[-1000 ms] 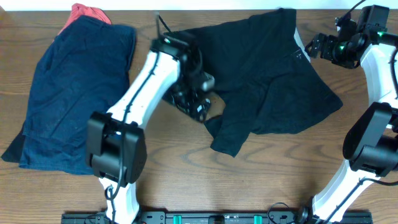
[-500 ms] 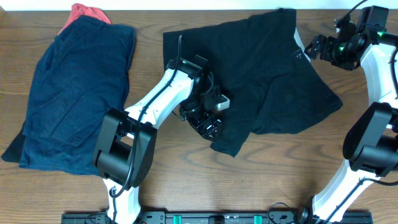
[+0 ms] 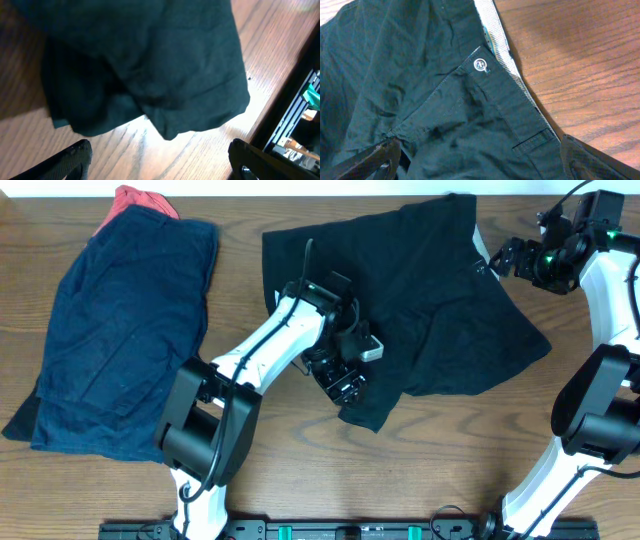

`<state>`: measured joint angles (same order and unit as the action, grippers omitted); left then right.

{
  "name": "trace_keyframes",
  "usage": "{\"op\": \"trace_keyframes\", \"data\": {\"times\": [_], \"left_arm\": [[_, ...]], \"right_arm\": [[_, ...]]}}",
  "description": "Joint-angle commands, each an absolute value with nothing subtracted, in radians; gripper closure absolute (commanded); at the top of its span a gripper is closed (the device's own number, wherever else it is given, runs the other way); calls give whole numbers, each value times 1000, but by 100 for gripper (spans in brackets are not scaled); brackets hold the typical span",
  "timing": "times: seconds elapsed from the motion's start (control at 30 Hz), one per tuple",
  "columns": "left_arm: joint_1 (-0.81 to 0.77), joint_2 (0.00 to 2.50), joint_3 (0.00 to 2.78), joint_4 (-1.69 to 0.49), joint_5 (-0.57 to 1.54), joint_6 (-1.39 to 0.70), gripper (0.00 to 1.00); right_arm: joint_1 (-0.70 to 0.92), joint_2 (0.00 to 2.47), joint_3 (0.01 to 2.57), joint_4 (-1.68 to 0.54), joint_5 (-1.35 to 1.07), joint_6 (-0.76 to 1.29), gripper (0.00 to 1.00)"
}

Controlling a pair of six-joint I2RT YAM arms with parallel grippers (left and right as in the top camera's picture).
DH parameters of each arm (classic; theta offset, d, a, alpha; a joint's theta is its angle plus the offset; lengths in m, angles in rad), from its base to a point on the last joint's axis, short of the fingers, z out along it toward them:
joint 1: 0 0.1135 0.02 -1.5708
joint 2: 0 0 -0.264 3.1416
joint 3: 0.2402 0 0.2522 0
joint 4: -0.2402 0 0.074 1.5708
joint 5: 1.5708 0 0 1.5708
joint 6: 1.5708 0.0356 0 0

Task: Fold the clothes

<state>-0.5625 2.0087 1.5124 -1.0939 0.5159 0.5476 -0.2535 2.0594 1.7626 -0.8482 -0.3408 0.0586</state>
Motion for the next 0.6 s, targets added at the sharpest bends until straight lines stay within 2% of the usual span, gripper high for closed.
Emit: {"op": "trace_keyframes", "data": {"times": [0.0,0.3,0.47,0.57], "left_arm": [[-575,2020,1481,-1097,504,557,12],[-575,2020,1421,-1091,505,546,22],[-587,2020,1419,-1026,517,465,28],[-613,2020,1419,-1018,516,462,29]], "right_arm": [[-241,2051,1772,-849,-340,43,1],[-241,2051,1772,-853,-329,44,1],[-240,2051,1772,-854,-329,44,1],[-240,2051,1772,-860,-329,44,1]]}}
